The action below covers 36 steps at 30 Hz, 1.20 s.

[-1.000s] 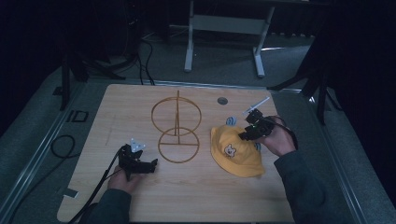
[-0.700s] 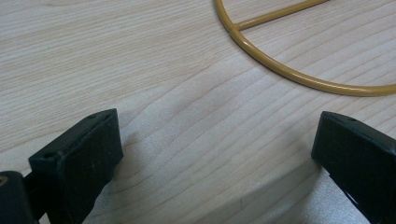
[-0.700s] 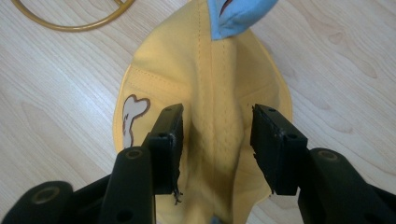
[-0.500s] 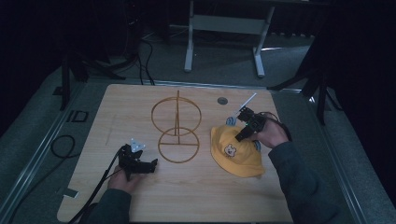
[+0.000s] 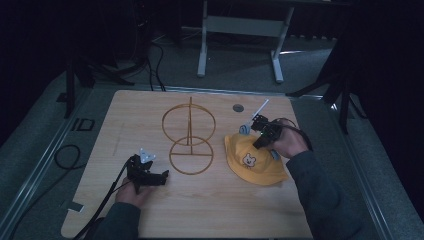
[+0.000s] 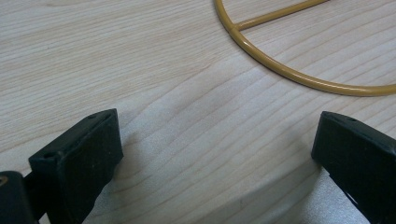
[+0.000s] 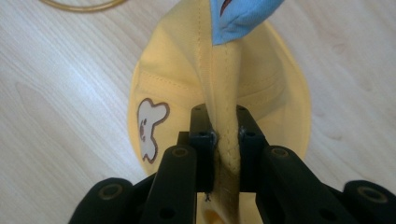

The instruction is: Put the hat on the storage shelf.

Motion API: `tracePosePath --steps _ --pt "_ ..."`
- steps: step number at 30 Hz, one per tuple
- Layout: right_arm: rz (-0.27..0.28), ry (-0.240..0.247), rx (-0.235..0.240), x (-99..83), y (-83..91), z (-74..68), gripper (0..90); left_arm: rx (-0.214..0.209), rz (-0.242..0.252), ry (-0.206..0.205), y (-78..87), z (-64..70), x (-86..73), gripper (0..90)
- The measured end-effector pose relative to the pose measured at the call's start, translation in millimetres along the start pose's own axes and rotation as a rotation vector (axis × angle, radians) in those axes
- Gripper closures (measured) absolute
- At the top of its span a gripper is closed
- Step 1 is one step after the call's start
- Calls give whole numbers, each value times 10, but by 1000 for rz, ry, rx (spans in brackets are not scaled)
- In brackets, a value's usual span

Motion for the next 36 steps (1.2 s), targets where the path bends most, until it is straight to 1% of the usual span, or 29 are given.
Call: tracePosePath --steps 3,5,8,16,18,19,21,25,30,34,35,36 --pt "25 7 -17 2 56 0 813 0 1 0 -1 0 0 19" --pt "44 5 -17 3 93 0 813 0 0 0 0 0 0 19" --pt "68 14 -31 4 152 -6 814 0 1 1 -1 0 0 18" --pt "150 37 -49 32 355 -99 814 0 0 1 0 0 1 19" --pt "160 39 -53 36 379 -105 815 0 0 0 0 0 1 19" --pt "188 38 -63 40 434 -113 815 0 0 0 0 0 1 18" --pt "215 33 -75 34 489 -113 816 -1 -1 0 1 0 1 19" --pt "269 23 -82 -1 605 -113 815 -1 -2 0 1 0 1 19" --pt "321 19 -86 -53 726 -92 815 -1 -2 0 2 0 1 19" --pt "365 6 -89 -86 797 -70 815 -1 -1 0 1 0 1 19" --pt "365 6 -89 -86 797 -70 815 -1 -1 0 1 0 1 18" --pt "378 3 -90 -94 814 -66 816 -1 -1 1 1 0 1 18"
Point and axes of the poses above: each handheld gripper's, and its own axes: y roughly backward along the jaws, x roughly out of its top, z roughly to its right, the point moved 2 cm from there along -y, roughly forward along the jaws, and after that the axes turned 3 degrees about y, right-handed, at the moved point
